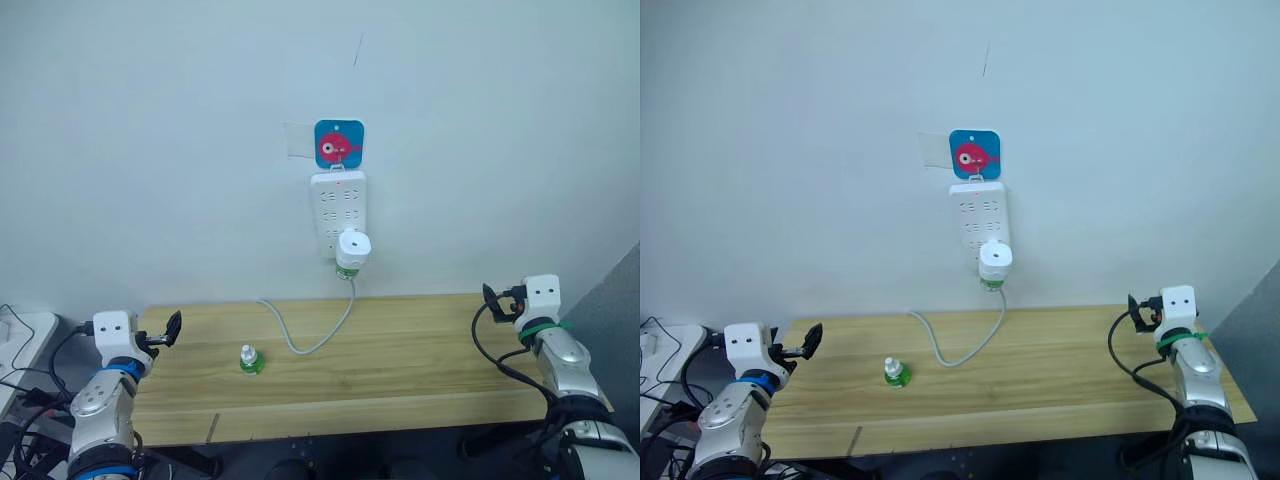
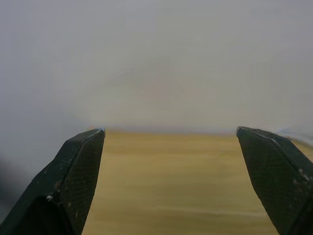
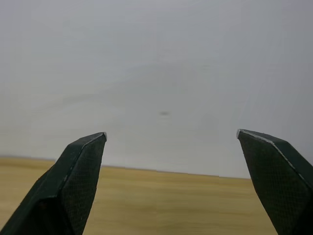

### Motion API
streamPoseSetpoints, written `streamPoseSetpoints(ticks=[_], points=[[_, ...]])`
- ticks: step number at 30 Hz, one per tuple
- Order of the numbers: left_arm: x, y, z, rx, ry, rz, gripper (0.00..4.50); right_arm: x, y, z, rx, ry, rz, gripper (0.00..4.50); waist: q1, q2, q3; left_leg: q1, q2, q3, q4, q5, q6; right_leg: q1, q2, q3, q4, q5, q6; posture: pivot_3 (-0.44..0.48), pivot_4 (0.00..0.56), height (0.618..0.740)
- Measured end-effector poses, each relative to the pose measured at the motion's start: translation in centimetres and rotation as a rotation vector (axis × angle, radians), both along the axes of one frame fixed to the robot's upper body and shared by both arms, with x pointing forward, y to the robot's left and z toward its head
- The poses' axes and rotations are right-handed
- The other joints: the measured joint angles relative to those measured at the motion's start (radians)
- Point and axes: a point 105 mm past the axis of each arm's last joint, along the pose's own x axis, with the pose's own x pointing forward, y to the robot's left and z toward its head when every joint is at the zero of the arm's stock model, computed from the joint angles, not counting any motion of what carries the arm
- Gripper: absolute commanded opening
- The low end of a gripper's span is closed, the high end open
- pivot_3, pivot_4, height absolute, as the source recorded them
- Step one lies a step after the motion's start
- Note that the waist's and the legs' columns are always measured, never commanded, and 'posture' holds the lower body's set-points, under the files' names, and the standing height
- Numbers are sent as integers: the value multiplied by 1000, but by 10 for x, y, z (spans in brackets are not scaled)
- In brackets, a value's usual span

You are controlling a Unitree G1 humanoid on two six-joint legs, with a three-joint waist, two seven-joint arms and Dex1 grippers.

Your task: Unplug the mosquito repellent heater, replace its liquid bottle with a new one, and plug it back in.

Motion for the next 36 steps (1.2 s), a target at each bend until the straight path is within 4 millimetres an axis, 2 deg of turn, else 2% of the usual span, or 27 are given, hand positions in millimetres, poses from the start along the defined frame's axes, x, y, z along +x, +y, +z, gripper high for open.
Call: streamPoseSetpoints(ticks=[2, 5, 10, 13, 15, 16, 19, 27, 31, 36], points=[[7, -11, 24, 26, -37, -132, 4488, -6, 20, 9, 26, -1, 95, 4500, 0, 3, 2, 0, 0, -1, 0, 0, 0, 0, 0, 0, 0, 0, 0, 2, 71, 740], [19, -44, 62, 63, -82, -380, 4488, -15, 58, 38, 78, -42, 251, 4500, 0, 11, 11, 0, 0, -1, 0, 0, 0, 1, 1, -1, 0, -1, 0, -16, 88, 740], [39, -99, 103, 73, -118, -684, 4488, -26, 112, 81, 120, -118, 428, 4500, -2, 14, 35, 1, -1, -1, 1, 0, 0, 1, 2, -2, 2, -3, 2, -51, 105, 740], [49, -123, 121, 81, -146, -785, 3847, -32, 131, 94, 140, -137, 459, 4500, -6, 13, 47, 1, -1, -1, 1, 0, 0, 0, 2, -2, 3, -3, 2, -76, 114, 740], [55, -135, 133, 83, -173, -827, 3250, -35, 138, 101, 145, -144, 462, 4500, -8, 12, 54, 0, -1, -1, 1, 0, 0, 0, 2, -2, 4, -4, 2, -94, 115, 740], [60, -143, 138, 85, -187, -851, 3250, -37, 143, 106, 154, -150, 460, 4500, -8, 11, 56, 0, -1, -1, 2, 0, 0, 0, 3, -2, 4, -4, 2, -102, 117, 740], [69, -158, 146, 85, -206, -889, 3250, -41, 156, 118, 162, -164, 480, 4500, -15, 11, 62, 0, -1, -1, 1, 0, 0, 0, 3, -2, 4, -4, 3, -121, 129, 740], [91, -178, 134, 56, -171, -946, 3250, -51, 177, 129, 154, -174, 539, 4500, -36, 6, 90, -2, -1, -1, 2, 0, 0, -2, 3, -2, 4, -4, 3, -162, 149, 740], [102, -188, 140, 72, -182, -978, 3250, -56, 193, 138, 187, -192, 600, 4500, -47, 1, 104, -3, -1, -1, 2, 0, 0, -3, 3, -3, 4, -4, 3, -173, 157, 740], [109, -195, 139, 77, -182, -1019, 3250, -58, 198, 140, 186, -190, 614, 4500, -57, 0, 111, -3, -1, -2, 2, 0, 0, -3, 2, -3, 4, -4, 4, -189, 164, 740]])
